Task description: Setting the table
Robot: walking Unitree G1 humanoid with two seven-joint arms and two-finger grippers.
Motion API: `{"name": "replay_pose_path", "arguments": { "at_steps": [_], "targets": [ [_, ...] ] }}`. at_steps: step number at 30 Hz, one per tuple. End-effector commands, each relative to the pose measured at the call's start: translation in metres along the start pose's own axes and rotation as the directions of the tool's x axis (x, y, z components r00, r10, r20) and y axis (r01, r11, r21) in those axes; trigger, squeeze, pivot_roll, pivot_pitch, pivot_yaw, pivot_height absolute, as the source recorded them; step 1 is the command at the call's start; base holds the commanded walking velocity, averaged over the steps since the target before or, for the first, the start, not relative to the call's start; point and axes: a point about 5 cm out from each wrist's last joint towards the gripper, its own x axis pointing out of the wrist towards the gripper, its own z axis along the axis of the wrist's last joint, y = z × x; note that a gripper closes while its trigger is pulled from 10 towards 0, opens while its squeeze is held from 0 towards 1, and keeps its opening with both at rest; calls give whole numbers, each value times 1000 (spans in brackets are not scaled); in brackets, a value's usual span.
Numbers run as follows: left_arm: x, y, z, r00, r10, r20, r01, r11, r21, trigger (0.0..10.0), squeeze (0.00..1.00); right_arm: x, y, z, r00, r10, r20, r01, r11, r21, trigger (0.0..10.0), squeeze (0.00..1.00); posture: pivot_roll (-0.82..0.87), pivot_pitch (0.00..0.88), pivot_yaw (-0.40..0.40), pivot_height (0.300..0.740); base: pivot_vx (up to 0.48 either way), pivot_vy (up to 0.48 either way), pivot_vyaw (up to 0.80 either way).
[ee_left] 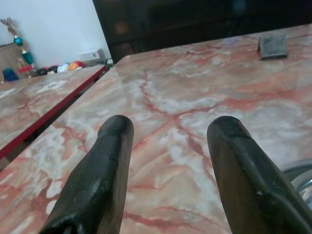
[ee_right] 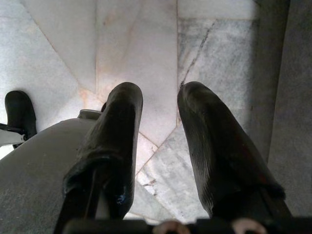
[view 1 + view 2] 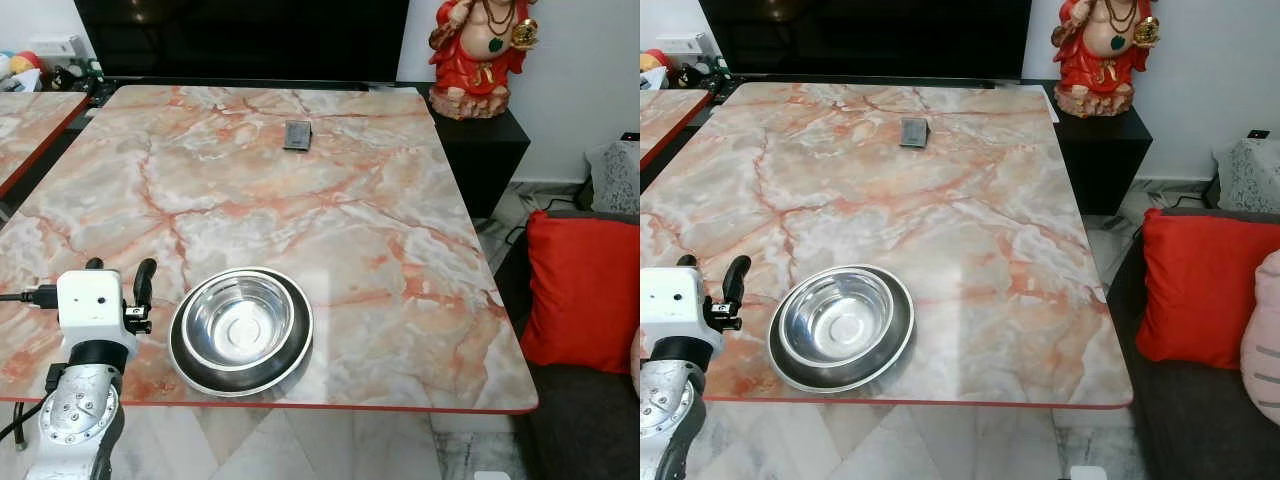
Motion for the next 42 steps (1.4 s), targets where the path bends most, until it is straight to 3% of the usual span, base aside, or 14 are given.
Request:
{"name": "replay_pose_path", "arguments": {
  "at_steps": [1, 12, 23, 24, 42],
  "targets": [
    [-2, 2, -4, 1000, 18, 2, -18, 1000, 15, 10000, 0, -2, 0, -7, 1000, -2, -24, 2, 1000, -1, 10000, 0, 80, 110, -16, 740, 0, 0, 0],
    [-1, -6, -9, 1000, 27, 11, -27, 1000, -2, 10000, 0, -1, 2, -6, 1000, 3, -26, -2, 1000, 2, 10000, 0, 95, 49, -16, 740, 0, 0, 0],
    [3, -17, -11, 1000, -12, 20, 14, 997, -80, 10000, 0, 0, 4, -4, 1000, 4, -20, -4, 1000, 5, 10000, 0, 87, 17, -9, 740, 0, 0, 0],
    [3, -18, -10, 1000, -18, 25, 20, 997, -76, 10000, 1000, 0, 4, -4, 1000, 4, -21, -3, 1000, 5, 10000, 0, 87, 18, -9, 740, 0, 0, 0],
    [1, -20, -7, 999, -31, 32, 34, 994, -105, 10000, 1000, 0, 2, -4, 1000, 1, -21, -1, 1000, 2, 10000, 0, 93, 63, -19, 740, 0, 0, 0]
  ]
}}
